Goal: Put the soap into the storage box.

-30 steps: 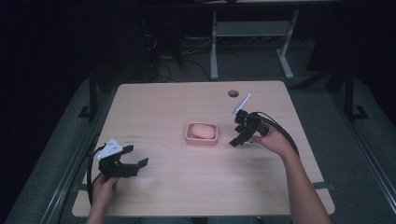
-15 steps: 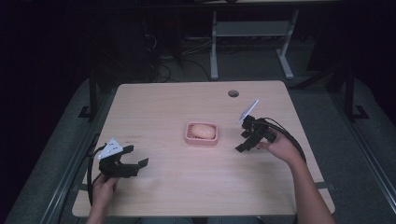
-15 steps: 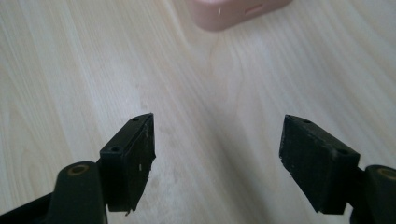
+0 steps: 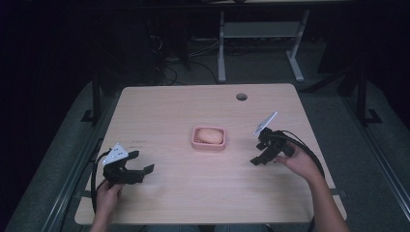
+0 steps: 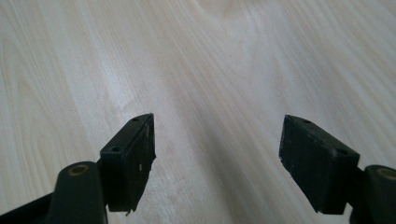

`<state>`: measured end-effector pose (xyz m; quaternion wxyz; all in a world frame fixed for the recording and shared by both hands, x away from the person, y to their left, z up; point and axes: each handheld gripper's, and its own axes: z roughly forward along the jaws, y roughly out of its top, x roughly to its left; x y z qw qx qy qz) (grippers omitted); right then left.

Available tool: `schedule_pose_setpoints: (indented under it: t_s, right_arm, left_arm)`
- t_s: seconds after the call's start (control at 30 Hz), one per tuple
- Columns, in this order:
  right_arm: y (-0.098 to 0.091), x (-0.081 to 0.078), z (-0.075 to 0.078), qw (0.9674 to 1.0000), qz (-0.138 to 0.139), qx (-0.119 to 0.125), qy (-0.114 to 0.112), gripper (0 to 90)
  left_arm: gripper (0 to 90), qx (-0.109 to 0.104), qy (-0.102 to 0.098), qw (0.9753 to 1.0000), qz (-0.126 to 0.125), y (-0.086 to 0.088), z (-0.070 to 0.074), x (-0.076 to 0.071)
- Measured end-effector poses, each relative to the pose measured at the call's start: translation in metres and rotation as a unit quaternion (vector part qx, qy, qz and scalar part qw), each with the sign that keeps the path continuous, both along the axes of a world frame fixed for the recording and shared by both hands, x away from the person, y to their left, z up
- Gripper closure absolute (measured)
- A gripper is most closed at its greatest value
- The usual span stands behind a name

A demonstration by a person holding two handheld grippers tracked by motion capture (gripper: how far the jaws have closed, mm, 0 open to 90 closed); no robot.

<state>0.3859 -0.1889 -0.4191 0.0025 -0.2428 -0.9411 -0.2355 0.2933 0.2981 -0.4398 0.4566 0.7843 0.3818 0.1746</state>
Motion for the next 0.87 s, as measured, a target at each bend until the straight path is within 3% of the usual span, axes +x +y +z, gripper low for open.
schedule_pose_setpoints:
  t_s: [0.53,0.87]
  right_arm:
    - [-0.021,-0.029,-0.011,0.9995,-0.023,0.02,-0.01,26.4]
    - [-0.04,-0.06,-0.021,0.9974,-0.056,0.04,-0.024,25.9]
  left_arm:
    - [14.3,0.003,0.001,1.0,-0.001,0.0,-0.001,0.0]
    - [14.2,0.007,0.001,1.0,-0.004,-0.001,0.0,0.001]
